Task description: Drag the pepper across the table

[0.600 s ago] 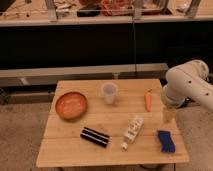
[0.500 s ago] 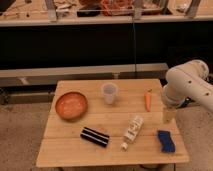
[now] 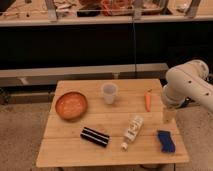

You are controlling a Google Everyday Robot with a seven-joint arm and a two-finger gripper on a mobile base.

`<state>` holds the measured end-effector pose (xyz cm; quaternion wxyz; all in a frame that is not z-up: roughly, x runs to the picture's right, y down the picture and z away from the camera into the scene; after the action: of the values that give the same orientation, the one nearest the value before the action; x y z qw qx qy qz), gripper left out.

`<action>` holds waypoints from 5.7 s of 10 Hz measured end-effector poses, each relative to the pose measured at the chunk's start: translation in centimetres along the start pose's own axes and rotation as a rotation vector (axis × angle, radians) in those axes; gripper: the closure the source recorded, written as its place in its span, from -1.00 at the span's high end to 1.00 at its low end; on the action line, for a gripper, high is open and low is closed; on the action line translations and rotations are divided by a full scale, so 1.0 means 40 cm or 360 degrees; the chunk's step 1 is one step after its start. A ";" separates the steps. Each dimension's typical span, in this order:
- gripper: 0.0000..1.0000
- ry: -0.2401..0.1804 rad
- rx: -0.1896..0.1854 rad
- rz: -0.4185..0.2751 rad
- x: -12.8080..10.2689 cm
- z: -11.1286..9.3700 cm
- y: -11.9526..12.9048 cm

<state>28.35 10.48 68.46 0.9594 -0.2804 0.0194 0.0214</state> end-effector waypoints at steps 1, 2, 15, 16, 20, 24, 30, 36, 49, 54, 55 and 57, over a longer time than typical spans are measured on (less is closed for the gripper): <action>0.60 0.0000 0.0000 0.0000 0.000 0.000 0.000; 0.60 0.0000 0.0000 0.0000 0.000 0.000 0.000; 0.60 0.0023 0.0044 -0.0293 -0.038 0.047 -0.067; 0.60 0.0023 0.0042 -0.0319 -0.042 0.058 -0.079; 0.60 0.0037 0.0043 -0.0459 -0.052 0.102 -0.116; 0.60 0.0026 0.0037 -0.0558 -0.061 0.149 -0.154; 0.60 0.0025 0.0032 -0.0688 -0.050 0.212 -0.189; 0.60 0.0021 0.0020 -0.0785 -0.033 0.263 -0.218; 0.60 -0.0002 -0.0034 -0.1002 0.016 0.364 -0.299; 0.60 -0.0032 -0.0056 -0.1056 0.017 0.399 -0.325; 0.60 -0.0034 -0.0060 -0.1068 0.019 0.406 -0.329; 0.60 -0.0042 -0.0069 -0.1106 0.017 0.413 -0.334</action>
<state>30.12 8.15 89.53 0.9034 -0.2904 -0.0901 -0.3023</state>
